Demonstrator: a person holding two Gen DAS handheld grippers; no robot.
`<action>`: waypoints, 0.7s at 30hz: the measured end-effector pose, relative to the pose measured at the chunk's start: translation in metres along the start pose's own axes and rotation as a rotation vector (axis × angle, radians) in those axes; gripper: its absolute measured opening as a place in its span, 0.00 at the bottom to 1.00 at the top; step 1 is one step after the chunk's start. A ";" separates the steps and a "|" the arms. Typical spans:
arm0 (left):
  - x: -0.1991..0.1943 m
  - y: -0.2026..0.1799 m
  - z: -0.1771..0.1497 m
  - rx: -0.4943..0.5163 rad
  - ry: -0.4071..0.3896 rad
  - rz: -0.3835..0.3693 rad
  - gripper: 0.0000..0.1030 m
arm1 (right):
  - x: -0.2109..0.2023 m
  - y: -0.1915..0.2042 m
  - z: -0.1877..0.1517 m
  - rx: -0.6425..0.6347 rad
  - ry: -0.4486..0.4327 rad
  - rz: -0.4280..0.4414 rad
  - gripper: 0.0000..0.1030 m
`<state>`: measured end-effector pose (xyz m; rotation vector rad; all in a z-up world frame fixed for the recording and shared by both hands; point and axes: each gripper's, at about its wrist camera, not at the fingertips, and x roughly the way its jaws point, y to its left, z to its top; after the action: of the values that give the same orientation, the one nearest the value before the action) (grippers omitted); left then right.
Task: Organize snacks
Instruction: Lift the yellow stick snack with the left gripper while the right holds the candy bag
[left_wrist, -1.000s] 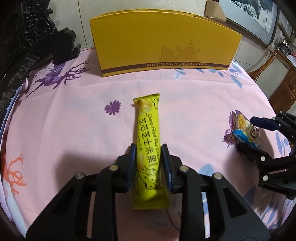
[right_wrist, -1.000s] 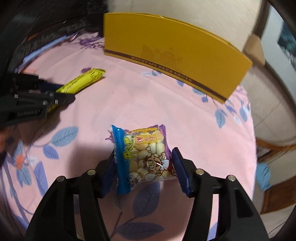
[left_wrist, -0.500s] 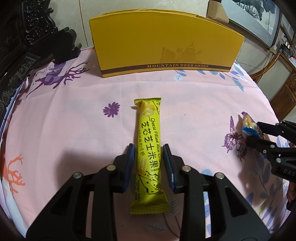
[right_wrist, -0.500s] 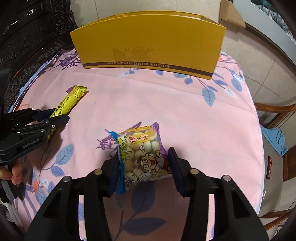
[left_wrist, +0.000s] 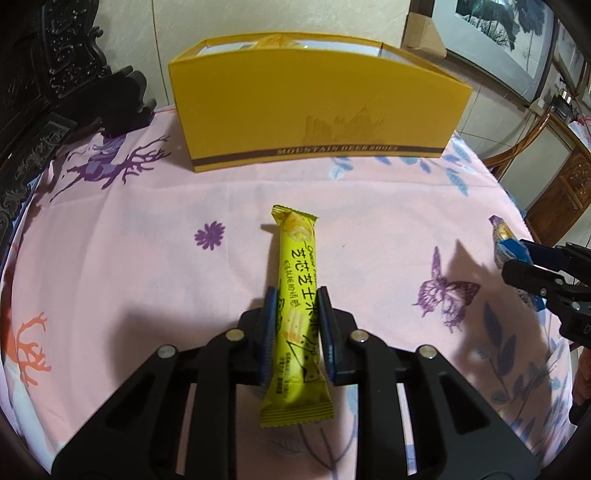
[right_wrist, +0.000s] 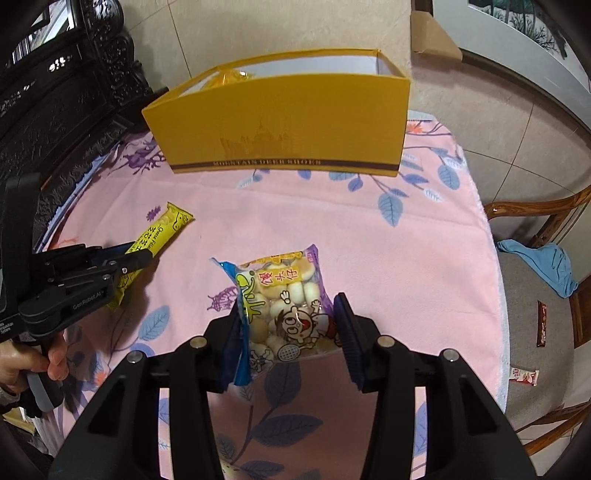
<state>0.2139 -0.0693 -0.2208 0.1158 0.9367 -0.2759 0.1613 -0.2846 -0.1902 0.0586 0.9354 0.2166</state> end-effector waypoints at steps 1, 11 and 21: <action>0.002 -0.002 -0.001 0.010 0.005 -0.001 0.21 | 0.000 0.000 0.000 0.003 0.002 0.000 0.46; 0.025 -0.024 -0.007 0.090 0.067 -0.030 0.75 | 0.003 -0.002 -0.007 0.051 0.024 0.013 0.46; 0.016 0.004 -0.007 0.036 0.075 0.022 0.21 | 0.007 -0.008 -0.012 0.078 0.039 0.011 0.46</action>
<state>0.2186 -0.0672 -0.2376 0.1700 1.0051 -0.2695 0.1572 -0.2912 -0.2036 0.1314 0.9821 0.1919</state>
